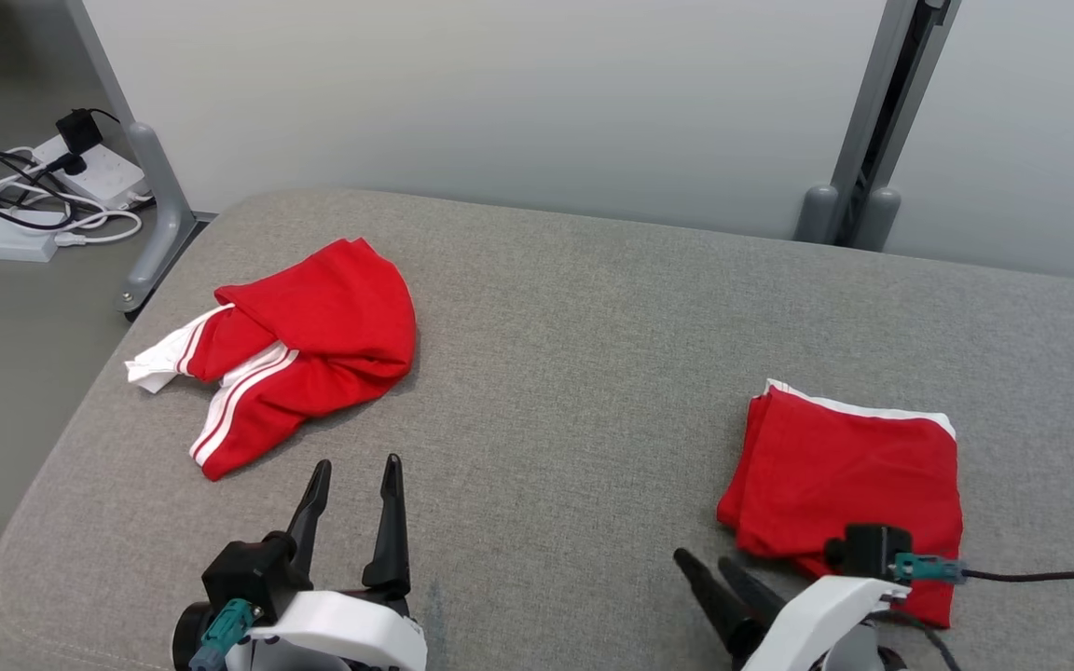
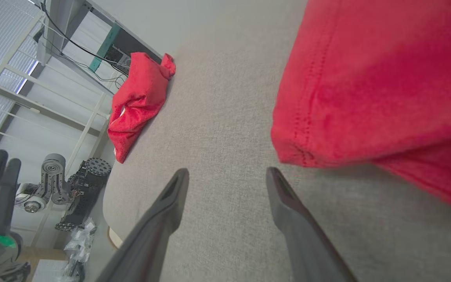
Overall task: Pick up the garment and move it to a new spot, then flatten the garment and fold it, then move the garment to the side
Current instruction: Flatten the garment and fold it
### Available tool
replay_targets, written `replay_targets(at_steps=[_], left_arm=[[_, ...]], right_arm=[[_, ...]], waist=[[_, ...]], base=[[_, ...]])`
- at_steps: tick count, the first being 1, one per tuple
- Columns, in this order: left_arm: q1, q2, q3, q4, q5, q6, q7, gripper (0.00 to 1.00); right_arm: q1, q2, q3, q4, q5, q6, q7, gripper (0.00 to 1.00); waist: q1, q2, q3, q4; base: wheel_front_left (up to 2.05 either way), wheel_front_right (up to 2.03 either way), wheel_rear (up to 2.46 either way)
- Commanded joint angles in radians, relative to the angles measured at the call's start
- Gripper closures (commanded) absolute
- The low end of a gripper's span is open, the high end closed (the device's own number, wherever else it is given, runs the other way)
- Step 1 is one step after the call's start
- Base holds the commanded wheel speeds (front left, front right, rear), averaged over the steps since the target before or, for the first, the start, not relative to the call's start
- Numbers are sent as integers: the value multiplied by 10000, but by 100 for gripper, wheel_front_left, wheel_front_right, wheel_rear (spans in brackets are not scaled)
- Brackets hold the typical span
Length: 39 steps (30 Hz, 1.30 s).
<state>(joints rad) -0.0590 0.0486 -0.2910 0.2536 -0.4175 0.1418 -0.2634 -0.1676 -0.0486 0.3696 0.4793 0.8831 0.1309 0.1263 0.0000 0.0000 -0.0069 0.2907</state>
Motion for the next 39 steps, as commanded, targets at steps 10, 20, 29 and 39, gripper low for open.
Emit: replay_targets(at_steps=[10,20,29,39], left_arm=[[209,36,196,-84,60,19,-18,0],[218,41,514,-690,-162,-8,-18,0],[259,41,834,-1140,-142,21,-16,0],[595,38,672,-1107,78,98,-16,0]], right_arm=[[115,-79,-221,-840,-84,-1,-212,0],[345,-937,-2110,-3074,-2345,-1,-1168,0],[950,-536,-4042,-4433,-4195,-2,-1814,0],[1603,-381,-4514,-4456,-6260,-2,-2784,0]], waist=[[0,0,-108,-269],[0,0,-248,-1146],[0,0,-323,-1936],[0,0,-297,-2268]], base=[[0,0,0],[0,0,0],[0,0,0],[0,0,0]])
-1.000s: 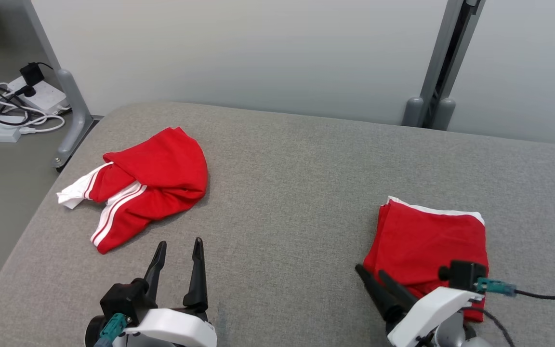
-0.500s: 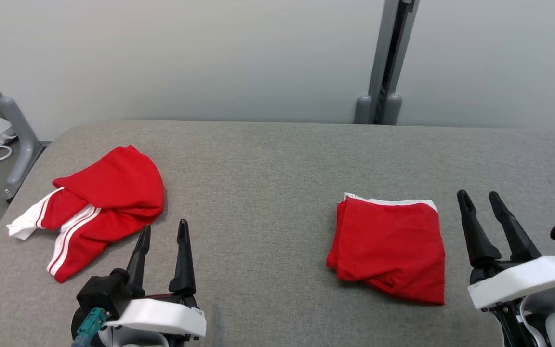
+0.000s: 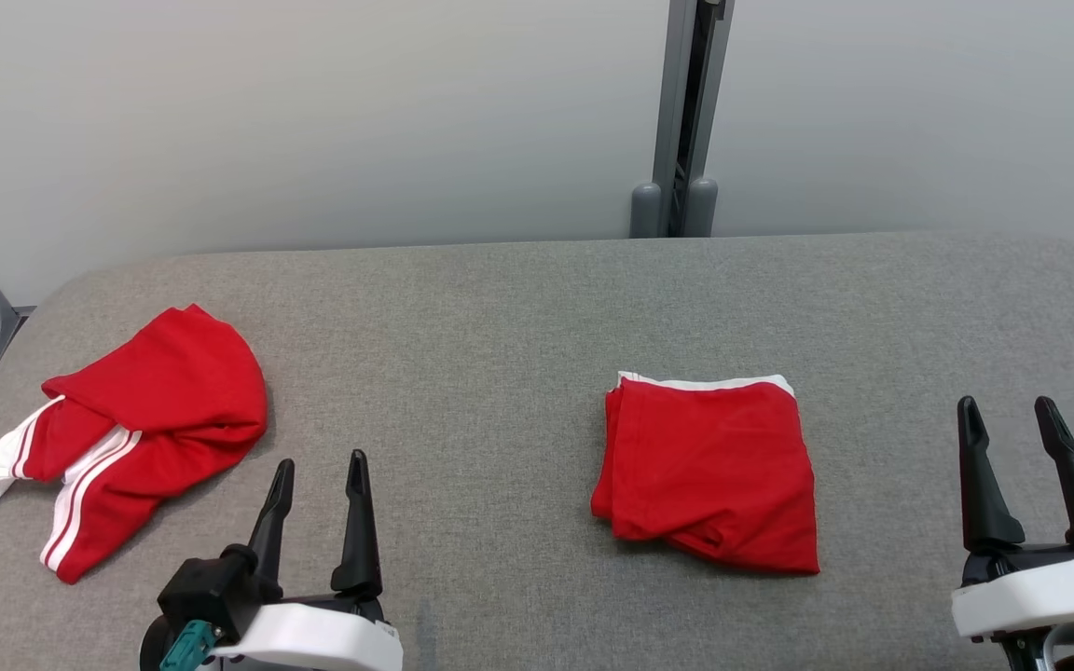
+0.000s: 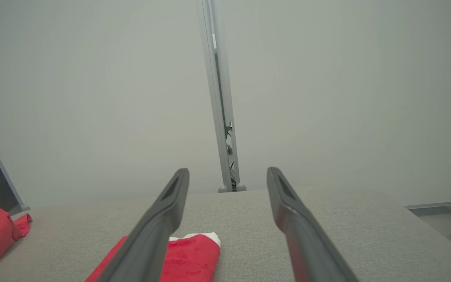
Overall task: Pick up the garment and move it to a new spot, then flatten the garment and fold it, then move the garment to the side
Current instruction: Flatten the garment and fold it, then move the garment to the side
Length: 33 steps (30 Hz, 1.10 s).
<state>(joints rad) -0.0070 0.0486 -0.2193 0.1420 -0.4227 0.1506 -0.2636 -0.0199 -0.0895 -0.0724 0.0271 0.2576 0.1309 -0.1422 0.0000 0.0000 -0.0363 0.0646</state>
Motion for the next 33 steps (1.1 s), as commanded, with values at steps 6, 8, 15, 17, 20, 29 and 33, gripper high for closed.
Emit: replay_targets(at_steps=[6,8,15,17,20,29,33], left_arm=[[243,38,-257,-110,307,86,-16,0],[268,40,-341,-132,326,89,-14,0],[189,40,-412,-169,382,105,-14,0],[184,40,-398,-160,397,101,-14,0],[203,40,-375,-149,402,107,-14,0],[188,40,-397,-147,401,80,-14,0],[174,40,-399,-122,395,64,-14,0]], right_arm=[[186,173,-207,202,-39,-2,-315,0],[181,209,-196,246,-49,-2,-352,0],[115,279,-235,345,-54,-2,-371,0],[111,294,-272,360,-30,-2,-383,0],[127,313,-305,373,50,-2,-367,0],[110,346,-309,408,66,-2,-293,0],[130,352,-345,417,54,-2,-303,0]], waist=[[0,0,35,7],[0,0,56,21],[0,0,87,90],[0,0,87,107],[0,0,82,133],[0,0,122,223],[0,0,139,270]], base=[[0,0,0],[0,0,0],[0,0,0],[0,0,0],[0,0,0],[0,0,0],[0,0,0]])
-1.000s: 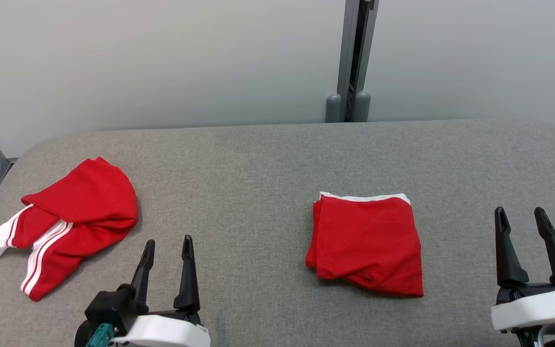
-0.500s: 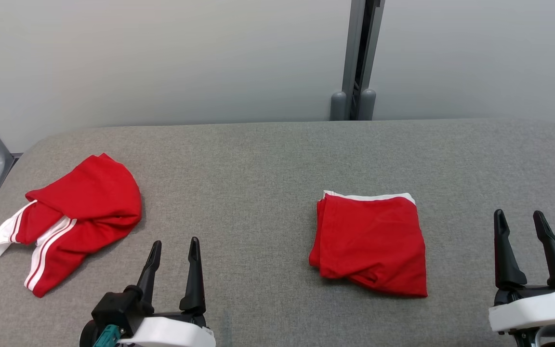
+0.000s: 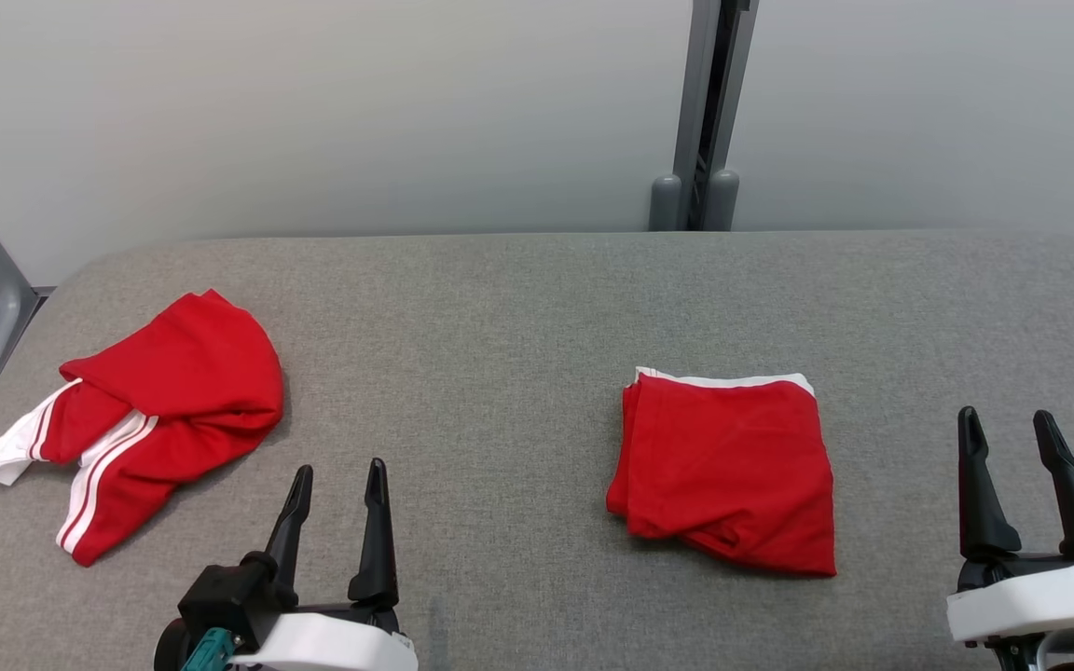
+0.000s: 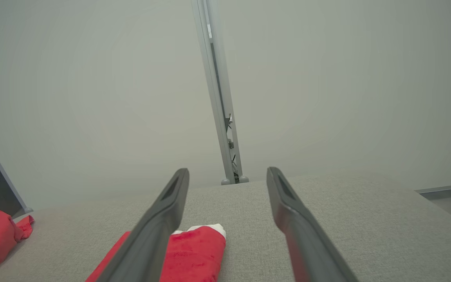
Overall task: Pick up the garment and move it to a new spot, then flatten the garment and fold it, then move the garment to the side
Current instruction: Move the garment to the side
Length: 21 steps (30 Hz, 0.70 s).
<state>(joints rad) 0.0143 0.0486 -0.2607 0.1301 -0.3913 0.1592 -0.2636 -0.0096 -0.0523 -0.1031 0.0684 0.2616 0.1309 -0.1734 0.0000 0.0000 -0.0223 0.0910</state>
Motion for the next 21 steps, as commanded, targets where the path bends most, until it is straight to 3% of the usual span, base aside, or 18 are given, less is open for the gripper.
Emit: replay_targets(at_steps=[1,8,21], left_arm=[[-35,40,15,1,76,-28,-14,0],[-130,40,-98,53,50,-76,-14,0],[-675,40,-605,185,263,-195,-14,0]], right_arm=[[32,-18,-43,15,15,-2,8,0],[54,-7,-142,454,277,-2,182,0],[-1177,-10,353,3096,1603,-2,1353,0]], waist=[[0,0,-3,17],[0,0,53,187],[0,0,1022,983]], base=[[0,0,0],[0,0,0],[0,0,0]])
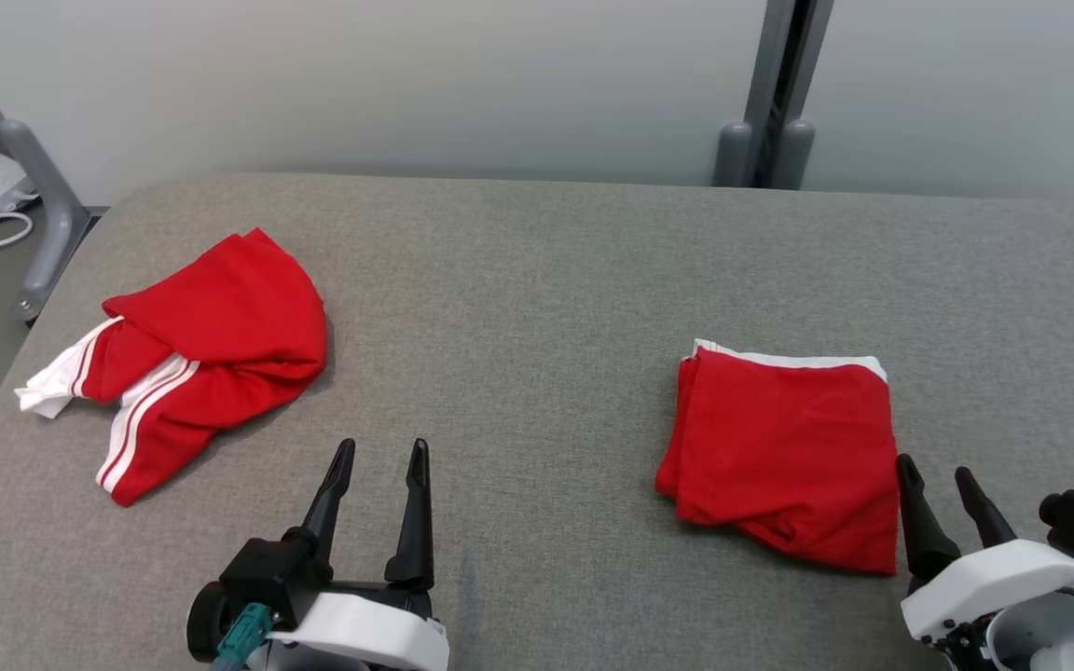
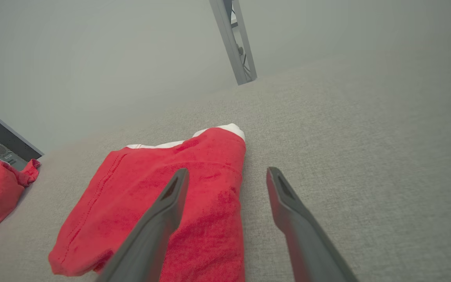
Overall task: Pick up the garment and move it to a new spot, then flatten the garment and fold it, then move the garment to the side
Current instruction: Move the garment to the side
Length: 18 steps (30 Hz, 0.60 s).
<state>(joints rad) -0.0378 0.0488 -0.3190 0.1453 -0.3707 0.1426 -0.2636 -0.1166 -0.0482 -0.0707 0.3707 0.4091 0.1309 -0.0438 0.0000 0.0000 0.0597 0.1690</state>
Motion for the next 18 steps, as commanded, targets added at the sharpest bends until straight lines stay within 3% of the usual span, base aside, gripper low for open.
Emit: replay_targets(at_steps=[1,11,18], left_arm=[[-153,38,-22,33,58,-28,-14,0],[-523,39,-283,72,51,-66,-14,0],[-570,36,-311,126,92,-4,-14,0]], right_arm=[[-107,-50,29,72,128,-2,56,0],[-1181,-289,153,1457,1819,-2,516,0],[-1649,-422,-88,2535,1336,-2,102,0]], waist=[[0,0,201,202],[0,0,761,837],[0,0,754,967]], base=[[0,0,0],[0,0,0],[0,0,0]])
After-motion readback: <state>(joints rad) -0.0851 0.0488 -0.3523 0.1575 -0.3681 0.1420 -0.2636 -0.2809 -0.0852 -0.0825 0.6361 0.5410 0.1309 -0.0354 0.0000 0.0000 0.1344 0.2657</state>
